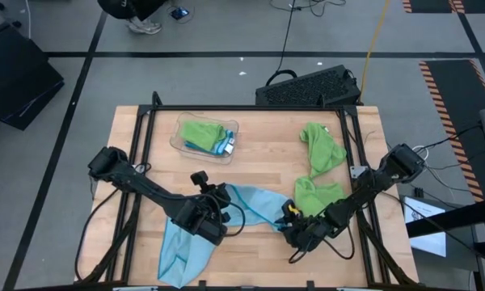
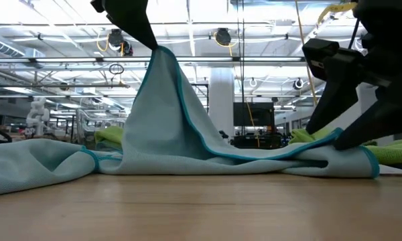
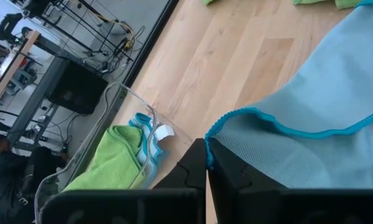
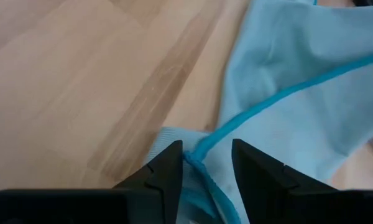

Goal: Fold microfiber towels
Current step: Fold the right blue microfiber cloth

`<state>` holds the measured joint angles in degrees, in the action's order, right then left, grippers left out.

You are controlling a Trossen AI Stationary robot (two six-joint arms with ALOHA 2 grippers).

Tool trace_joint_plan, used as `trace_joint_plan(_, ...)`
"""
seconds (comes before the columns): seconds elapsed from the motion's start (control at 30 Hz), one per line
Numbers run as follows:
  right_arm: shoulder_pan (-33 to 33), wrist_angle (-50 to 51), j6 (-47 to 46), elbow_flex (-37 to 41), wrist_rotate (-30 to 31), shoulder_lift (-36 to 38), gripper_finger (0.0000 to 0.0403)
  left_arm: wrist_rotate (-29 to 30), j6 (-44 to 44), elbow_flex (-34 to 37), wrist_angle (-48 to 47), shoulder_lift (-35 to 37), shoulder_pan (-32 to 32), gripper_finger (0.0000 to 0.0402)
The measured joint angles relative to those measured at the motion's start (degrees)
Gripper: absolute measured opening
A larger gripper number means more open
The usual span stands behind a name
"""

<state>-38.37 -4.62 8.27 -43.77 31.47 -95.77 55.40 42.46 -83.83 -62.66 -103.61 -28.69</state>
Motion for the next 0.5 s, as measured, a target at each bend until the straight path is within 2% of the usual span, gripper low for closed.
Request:
trace_joint_plan(0.17,0.0,0.4,0.5,0.0,2.4,0.0,0.0112,0.0,-0.1,0.0,0.6,0.0,0.0,0.0004)
trace_joint_plan(0.5,-0.3,0.2,1.6,0.0,3.0,0.0,0.0031,0.0,-2.4,0.0,3.2,0.0,0.0,0.0006)
